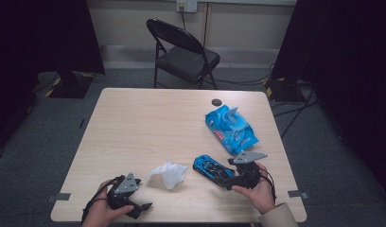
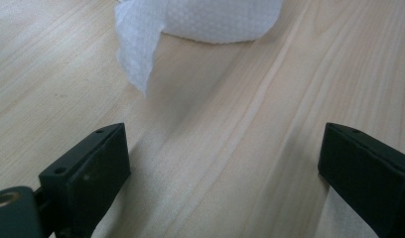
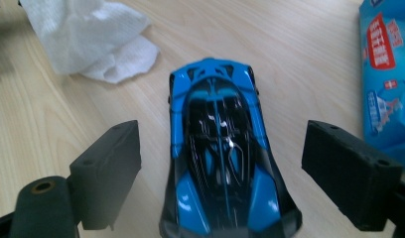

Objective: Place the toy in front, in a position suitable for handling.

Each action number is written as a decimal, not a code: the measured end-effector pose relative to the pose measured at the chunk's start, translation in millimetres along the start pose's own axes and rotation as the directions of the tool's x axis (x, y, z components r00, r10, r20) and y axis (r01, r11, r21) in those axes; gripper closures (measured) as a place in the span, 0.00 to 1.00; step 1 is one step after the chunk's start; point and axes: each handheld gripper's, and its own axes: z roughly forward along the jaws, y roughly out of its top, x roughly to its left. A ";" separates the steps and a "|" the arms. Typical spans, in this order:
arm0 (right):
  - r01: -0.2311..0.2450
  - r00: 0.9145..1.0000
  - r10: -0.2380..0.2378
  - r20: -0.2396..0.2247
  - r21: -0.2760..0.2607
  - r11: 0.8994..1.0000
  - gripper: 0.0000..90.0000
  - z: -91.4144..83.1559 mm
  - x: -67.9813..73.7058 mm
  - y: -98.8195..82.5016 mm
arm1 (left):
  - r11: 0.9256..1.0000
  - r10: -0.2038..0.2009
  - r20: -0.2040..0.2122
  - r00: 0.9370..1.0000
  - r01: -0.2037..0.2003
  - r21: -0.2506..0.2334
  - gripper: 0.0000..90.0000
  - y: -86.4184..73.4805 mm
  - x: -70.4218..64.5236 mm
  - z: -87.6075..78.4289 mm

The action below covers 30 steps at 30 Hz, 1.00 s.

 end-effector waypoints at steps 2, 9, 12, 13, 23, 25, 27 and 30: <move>-0.003 1.000 0.003 0.008 0.006 1.000 0.17 0.1 -1.3 -4.7 | 1.000 0.000 -0.004 1.000 0.000 -0.002 0.06 0.0 -0.2 0.2; 0.007 1.000 -0.007 0.003 0.034 0.999 0.17 6.3 -1.6 -17.5 | 1.000 -0.001 -0.005 1.000 0.001 -0.002 0.06 0.0 -0.2 0.3; 0.009 1.000 -0.009 0.001 0.041 0.999 0.17 9.3 -1.8 -22.3 | 1.000 -0.001 -0.005 1.000 0.001 -0.002 0.06 0.0 -0.2 0.3; 0.007 1.000 -0.007 -0.002 0.040 0.999 0.17 9.9 -2.1 -24.1 | 1.000 0.000 -0.005 1.000 0.000 -0.002 0.06 0.0 -0.2 0.3; 0.019 1.000 -0.020 0.007 0.062 0.998 0.17 17.8 -4.2 -34.5 | 1.000 -0.001 -0.005 1.000 0.001 -0.002 0.06 0.0 -0.3 0.3; 0.023 1.000 -0.024 0.014 0.060 0.998 0.17 18.8 -3.9 -35.0 | 1.000 -0.001 -0.006 1.000 0.001 -0.002 0.06 0.0 -0.3 0.4; 0.030 0.999 -0.031 0.017 0.062 0.998 0.17 19.7 -3.7 -34.4 | 1.000 -0.001 -0.006 1.000 0.001 -0.001 0.06 0.0 -0.2 0.3; 0.049 0.998 -0.051 0.034 0.071 0.996 0.17 21.3 -2.2 -33.7 | 1.000 -0.001 -0.006 1.000 0.001 -0.001 0.06 0.0 -0.3 0.4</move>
